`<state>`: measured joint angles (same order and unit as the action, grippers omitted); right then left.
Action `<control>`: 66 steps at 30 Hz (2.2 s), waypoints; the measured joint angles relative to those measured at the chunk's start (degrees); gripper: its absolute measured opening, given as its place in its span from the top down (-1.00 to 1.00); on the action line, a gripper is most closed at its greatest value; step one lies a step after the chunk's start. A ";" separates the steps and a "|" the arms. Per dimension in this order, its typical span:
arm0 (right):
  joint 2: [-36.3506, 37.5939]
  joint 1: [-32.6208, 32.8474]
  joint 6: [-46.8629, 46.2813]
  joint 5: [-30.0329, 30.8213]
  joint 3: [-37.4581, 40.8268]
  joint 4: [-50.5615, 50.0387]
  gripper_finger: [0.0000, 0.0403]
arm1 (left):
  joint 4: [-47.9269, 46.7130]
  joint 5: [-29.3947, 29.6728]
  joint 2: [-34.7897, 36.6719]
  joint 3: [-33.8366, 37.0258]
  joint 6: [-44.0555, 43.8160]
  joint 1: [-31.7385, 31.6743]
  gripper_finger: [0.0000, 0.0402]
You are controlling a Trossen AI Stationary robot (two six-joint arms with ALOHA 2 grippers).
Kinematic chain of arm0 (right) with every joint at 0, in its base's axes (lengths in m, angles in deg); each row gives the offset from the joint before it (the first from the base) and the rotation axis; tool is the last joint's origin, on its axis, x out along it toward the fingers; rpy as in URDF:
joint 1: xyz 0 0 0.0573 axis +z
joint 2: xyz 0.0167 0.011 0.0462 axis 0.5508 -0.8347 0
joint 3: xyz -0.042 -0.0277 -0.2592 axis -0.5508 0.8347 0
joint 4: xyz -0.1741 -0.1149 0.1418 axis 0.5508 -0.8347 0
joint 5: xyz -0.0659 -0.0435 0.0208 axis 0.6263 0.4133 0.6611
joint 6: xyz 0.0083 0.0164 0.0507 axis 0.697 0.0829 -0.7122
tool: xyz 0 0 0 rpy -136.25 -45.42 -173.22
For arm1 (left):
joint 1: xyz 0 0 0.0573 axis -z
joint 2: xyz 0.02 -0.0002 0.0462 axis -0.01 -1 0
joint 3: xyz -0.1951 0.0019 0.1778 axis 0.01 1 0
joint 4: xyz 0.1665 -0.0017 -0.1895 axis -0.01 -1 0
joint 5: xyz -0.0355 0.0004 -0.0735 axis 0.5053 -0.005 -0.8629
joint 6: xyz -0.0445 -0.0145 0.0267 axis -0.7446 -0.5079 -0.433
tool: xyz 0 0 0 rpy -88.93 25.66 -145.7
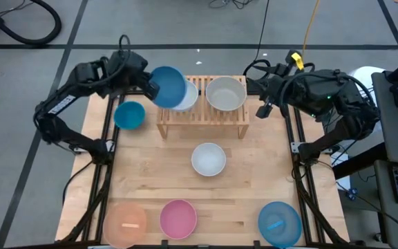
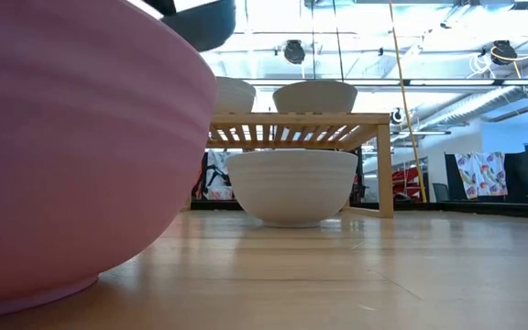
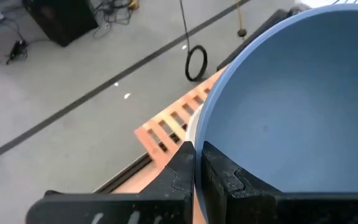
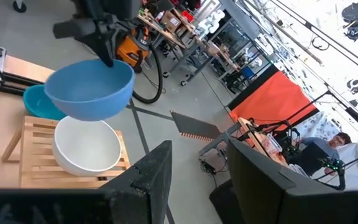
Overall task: Place and stack bowls onto a shelf
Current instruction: Stack the bottom small blue bowl on top of the small white bowl on the shelf
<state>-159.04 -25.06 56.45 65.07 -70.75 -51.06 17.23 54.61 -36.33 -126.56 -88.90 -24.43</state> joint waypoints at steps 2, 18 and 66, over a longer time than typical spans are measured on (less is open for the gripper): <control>0.01 0.00 0.00 0.00 0.00 0.00 0.26 | -0.09 -2.09 -0.63 0.00 1.73 -2.47 0.94; 0.00 0.00 0.01 0.00 0.00 0.02 0.26 | -0.50 -9.51 -12.31 0.02 9.73 -10.24 0.94; -0.02 -0.02 0.25 0.00 0.00 -1.33 0.26 | 17.92 -12.84 -8.35 0.09 13.91 -10.02 0.97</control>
<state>-159.06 -25.08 56.70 65.06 -70.75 -52.39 35.15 41.77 -44.68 -126.47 -74.99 -34.44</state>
